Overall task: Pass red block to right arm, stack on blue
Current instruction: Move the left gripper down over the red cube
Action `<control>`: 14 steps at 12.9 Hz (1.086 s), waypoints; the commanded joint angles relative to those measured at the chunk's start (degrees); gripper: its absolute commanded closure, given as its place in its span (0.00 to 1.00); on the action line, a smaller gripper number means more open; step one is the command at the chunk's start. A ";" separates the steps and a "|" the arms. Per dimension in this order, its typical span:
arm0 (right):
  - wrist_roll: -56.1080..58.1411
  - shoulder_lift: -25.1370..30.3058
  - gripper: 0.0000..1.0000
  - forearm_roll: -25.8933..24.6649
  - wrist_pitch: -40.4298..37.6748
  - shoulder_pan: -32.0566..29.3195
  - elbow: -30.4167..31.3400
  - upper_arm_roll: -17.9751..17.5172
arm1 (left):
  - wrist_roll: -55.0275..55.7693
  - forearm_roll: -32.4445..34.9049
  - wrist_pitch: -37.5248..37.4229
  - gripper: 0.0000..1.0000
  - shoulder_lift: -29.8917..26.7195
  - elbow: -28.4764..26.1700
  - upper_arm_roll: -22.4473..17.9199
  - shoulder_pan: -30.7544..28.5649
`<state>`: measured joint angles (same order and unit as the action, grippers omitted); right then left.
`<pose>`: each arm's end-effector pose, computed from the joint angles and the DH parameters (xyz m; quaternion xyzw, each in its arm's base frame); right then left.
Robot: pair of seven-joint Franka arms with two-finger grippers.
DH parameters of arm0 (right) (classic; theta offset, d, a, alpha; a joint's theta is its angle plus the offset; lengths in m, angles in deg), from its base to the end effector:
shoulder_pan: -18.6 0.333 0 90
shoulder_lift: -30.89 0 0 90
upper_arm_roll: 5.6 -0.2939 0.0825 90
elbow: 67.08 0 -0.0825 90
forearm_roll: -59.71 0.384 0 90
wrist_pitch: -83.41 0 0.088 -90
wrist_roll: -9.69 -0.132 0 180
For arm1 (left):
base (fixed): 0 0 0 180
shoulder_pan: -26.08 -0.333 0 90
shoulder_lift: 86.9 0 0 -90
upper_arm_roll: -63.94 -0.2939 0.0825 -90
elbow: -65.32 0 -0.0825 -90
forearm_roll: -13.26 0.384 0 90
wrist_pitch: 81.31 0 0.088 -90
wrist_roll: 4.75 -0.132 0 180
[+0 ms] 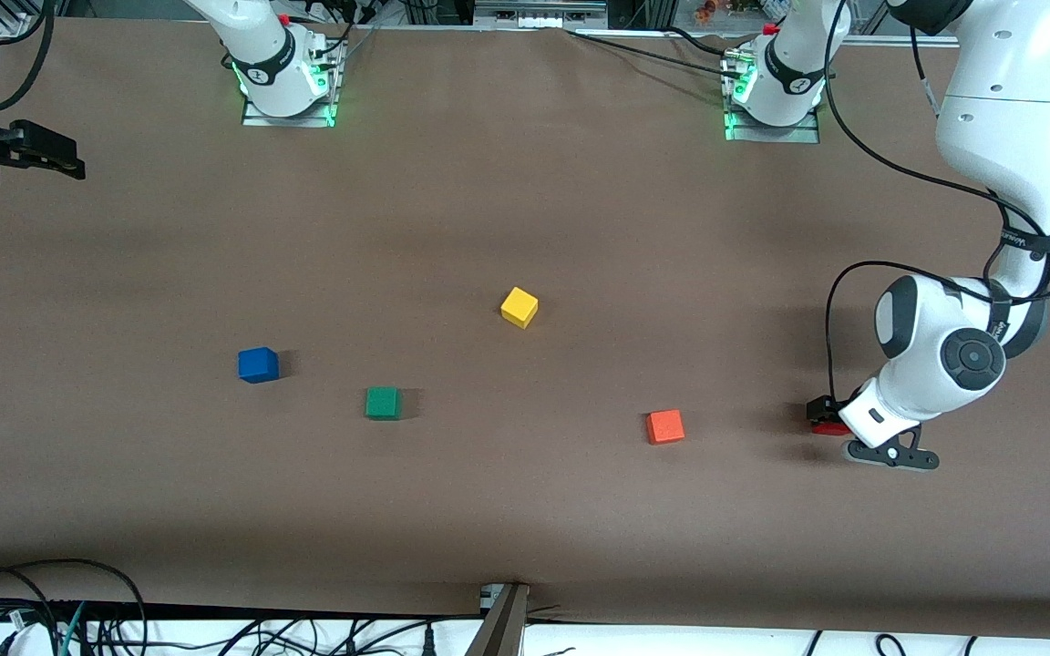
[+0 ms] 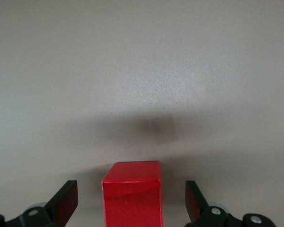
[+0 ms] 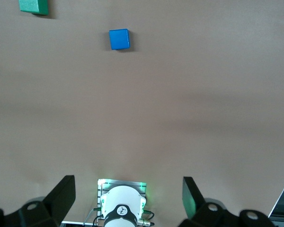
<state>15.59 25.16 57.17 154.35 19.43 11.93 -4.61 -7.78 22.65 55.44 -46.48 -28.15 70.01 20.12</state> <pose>0.5402 -0.0078 0.5855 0.9915 0.0450 -0.1211 0.0161 0.6824 0.0091 0.1713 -0.9967 0.0720 -0.0273 0.0245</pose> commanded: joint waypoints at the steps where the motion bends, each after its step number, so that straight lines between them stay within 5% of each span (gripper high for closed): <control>1: -0.45 -0.50 0.00 0.87 -0.45 -0.30 -1.31 -0.02 | -0.31 -0.33 0.79 0.00 -0.96 -1.97 0.79 -0.64; 8: -0.54 -0.50 0.00 0.87 -0.54 -0.30 -1.31 -0.02 | 0.57 -1.30 2.11 0.00 -0.17 -3.21 0.79 -0.81; 9: -0.54 -0.50 0.00 0.87 -0.54 -0.30 -1.31 -0.02 | 0.57 -1.30 2.11 0.06 -0.17 -3.21 0.79 -0.81; 12: -0.54 -0.50 0.00 0.87 -0.54 -0.30 -1.31 -0.02 | 0.57 -1.30 2.11 0.63 -0.08 -3.29 0.79 -0.81; 14: -0.54 -0.50 0.00 0.87 -0.54 -0.30 -1.31 -0.02 | 0.57 -1.30 2.11 0.88 0.10 -3.29 0.79 -0.81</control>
<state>15.59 25.15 57.17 154.35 19.43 11.93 -4.61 -7.24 22.13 56.74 -46.39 -30.90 70.13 19.97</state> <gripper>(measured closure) 0.000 0.344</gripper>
